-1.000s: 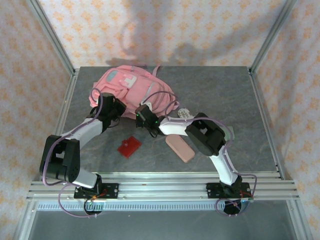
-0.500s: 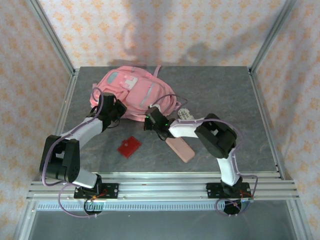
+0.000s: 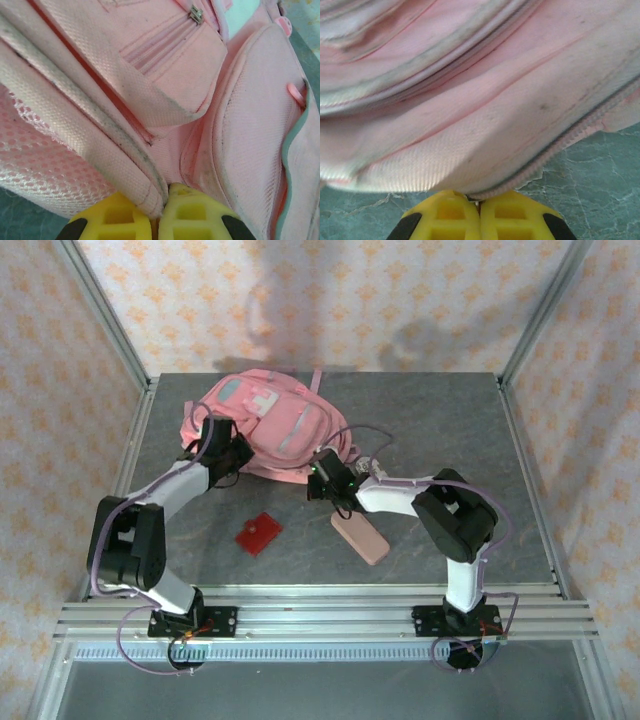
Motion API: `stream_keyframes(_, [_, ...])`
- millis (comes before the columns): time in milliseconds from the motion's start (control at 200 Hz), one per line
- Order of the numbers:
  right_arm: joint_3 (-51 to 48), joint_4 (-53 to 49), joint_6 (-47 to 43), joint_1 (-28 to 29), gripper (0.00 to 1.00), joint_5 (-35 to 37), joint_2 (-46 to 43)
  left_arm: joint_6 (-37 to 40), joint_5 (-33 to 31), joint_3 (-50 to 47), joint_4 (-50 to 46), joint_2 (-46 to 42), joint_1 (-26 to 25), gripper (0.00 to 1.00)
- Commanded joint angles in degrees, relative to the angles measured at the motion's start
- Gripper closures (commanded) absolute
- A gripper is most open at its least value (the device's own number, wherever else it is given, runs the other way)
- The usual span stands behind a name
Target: Pack the student bag
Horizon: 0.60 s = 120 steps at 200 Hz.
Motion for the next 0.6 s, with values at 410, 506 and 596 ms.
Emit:
stream_keyframes(410, [10.84,-3.99,-2.18,5.39,1.0,-14.77,5.57,3.85,-0.49,1.51,1.93,-2.8,0.89,0.48])
stream_keyframes(506, [11.65,-4.0,-2.07,5.37,1.0,-16.12,6.27,0.69,0.08,-7.05,4.2,-8.24,-0.65,0.46])
stream_keyframes(596, [11.73,-3.98,-2.17,5.39,1.0,-16.41,6.5,-3.26,-0.59,-14.74,7.32,-13.66,-2.55,0.41])
